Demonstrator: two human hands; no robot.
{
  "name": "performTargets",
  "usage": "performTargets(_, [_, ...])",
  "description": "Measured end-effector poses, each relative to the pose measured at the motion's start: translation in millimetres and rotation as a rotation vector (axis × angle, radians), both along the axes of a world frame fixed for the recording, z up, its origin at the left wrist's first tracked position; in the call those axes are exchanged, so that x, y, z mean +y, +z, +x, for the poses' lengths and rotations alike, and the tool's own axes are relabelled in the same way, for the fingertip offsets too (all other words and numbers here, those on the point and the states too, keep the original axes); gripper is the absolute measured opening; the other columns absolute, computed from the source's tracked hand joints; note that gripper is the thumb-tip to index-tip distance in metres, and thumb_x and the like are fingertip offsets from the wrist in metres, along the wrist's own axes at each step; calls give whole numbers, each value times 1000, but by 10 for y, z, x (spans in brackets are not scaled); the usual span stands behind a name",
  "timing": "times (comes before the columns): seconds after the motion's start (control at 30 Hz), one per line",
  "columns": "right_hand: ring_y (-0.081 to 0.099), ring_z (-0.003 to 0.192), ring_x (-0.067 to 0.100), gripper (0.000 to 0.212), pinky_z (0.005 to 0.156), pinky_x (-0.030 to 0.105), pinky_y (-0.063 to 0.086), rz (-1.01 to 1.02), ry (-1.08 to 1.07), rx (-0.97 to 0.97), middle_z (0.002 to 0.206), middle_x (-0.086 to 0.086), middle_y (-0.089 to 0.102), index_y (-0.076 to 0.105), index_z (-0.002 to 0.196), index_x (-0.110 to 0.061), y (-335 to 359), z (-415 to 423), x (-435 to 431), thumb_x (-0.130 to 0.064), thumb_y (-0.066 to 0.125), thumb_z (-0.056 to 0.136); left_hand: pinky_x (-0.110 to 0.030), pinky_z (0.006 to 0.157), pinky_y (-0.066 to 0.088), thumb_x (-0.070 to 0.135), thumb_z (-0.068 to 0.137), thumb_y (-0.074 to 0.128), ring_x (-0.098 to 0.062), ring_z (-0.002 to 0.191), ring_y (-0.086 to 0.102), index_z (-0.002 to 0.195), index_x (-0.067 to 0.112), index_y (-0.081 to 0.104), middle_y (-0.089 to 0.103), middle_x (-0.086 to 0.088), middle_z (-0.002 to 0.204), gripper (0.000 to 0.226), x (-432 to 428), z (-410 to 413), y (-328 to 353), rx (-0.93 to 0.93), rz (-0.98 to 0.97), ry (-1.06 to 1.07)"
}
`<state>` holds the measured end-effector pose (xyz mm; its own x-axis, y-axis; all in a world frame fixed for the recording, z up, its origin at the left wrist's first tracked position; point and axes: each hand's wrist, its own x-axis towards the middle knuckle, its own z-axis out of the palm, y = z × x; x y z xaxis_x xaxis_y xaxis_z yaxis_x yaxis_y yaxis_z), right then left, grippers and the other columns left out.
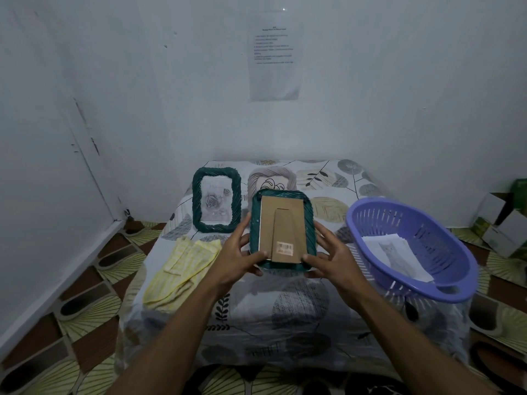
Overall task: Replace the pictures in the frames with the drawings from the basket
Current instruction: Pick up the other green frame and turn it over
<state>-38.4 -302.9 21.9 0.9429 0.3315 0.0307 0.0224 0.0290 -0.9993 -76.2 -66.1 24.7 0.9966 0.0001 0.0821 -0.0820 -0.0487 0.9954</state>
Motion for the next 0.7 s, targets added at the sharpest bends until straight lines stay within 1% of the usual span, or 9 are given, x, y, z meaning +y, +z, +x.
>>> performTargets(0.07, [66,109,23,90,67,37,59,6,15,-1,155,3,34,27,150,-34,-13,8,-7,1,73,80,-34,58,57,7,81,74,-23,95,71,148,43,20,54,7,130,94,-7,-9,-1,-2,-7,-19])
performTargets(0.13, [68,104,22,90,63,35,59,6,9,-6,155,3,33,27,150,-33,-36,14,-8,6,70,81,-35,61,58,4,82,72,-24,96,71,149,41,19,56,3,130,93,-19,-13,-3,10,-12,-21])
performTargets(0.2, [64,111,28,88,61,33,57,16,-9,-7,156,5,31,29,149,-33,-57,20,1,9,67,82,-37,63,59,3,84,69,-25,97,70,149,41,20,59,-2,128,90,-36,-12,-24,28,-40,-18])
performTargets(0.27, [59,118,34,86,60,32,57,18,-23,-5,157,7,29,31,149,-34,-80,31,2,11,63,83,-37,63,60,1,86,66,-26,97,70,149,42,21,62,-3,126,87,-62,-12,-54,37,-65,-13])
performTargets(0.3, [62,114,32,86,59,32,57,18,-24,-2,157,7,29,31,149,-34,-92,33,-1,12,62,84,-37,63,60,0,87,65,-27,97,70,149,42,21,63,-3,125,86,-70,-10,-75,42,-74,-11])
performTargets(0.4, [71,94,24,84,58,31,56,14,-20,7,156,5,32,31,148,-35,-130,37,-23,11,59,85,-37,63,60,-2,88,62,-30,98,69,146,45,25,66,0,122,83,-85,1,-144,68,-122,-14])
performTargets(0.47, [71,91,23,83,57,30,55,15,-24,19,155,4,32,33,147,-36,-155,47,-39,12,58,84,-36,63,59,-2,89,60,-31,98,69,145,47,26,67,2,121,82,-92,9,-182,83,-134,-23])
performTargets(0.6, [71,93,22,82,58,31,55,9,-40,43,155,4,33,34,147,-38,-188,67,-64,11,57,85,-40,68,60,0,91,58,-30,100,68,144,49,25,63,0,126,80,-113,41,-225,96,-118,-29])
performTargets(0.7, [66,104,28,79,59,32,56,-25,-56,73,154,4,35,33,147,-36,-208,80,-87,9,55,86,-40,75,59,0,91,57,-24,104,67,147,43,24,59,1,129,77,-122,79,-264,84,-45,12])
